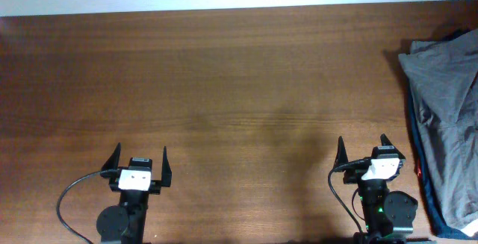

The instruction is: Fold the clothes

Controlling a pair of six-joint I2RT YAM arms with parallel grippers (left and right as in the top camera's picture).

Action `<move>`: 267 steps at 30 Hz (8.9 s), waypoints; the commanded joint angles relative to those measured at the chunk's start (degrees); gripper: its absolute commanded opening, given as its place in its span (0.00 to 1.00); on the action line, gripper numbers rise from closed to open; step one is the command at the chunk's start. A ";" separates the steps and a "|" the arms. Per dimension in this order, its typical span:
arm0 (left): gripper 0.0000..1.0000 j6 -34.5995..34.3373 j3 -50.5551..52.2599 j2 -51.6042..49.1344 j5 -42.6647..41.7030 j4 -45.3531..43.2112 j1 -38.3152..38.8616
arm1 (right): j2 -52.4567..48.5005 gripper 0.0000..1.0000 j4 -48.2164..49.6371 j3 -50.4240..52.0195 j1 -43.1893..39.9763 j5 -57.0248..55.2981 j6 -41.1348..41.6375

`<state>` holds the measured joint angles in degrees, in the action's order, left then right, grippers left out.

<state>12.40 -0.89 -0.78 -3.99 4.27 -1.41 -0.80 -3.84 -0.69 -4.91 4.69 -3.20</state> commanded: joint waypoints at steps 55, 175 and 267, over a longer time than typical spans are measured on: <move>0.99 -0.33 0.35 0.37 0.83 0.13 0.24 | -109.07 0.98 -47.06 -100.65 -7.10 -30.71 -0.79; 0.99 -0.33 0.35 0.37 0.81 0.13 0.24 | -126.79 0.04 -60.81 -133.15 42.73 0.26 9.51; 0.99 -0.33 0.35 0.37 0.83 0.13 0.24 | -116.45 0.04 -81.33 -167.66 31.76 5.86 0.39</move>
<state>12.40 -0.84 -0.80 -3.57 4.32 -1.41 -120.55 -85.97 -167.68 28.62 11.57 -5.10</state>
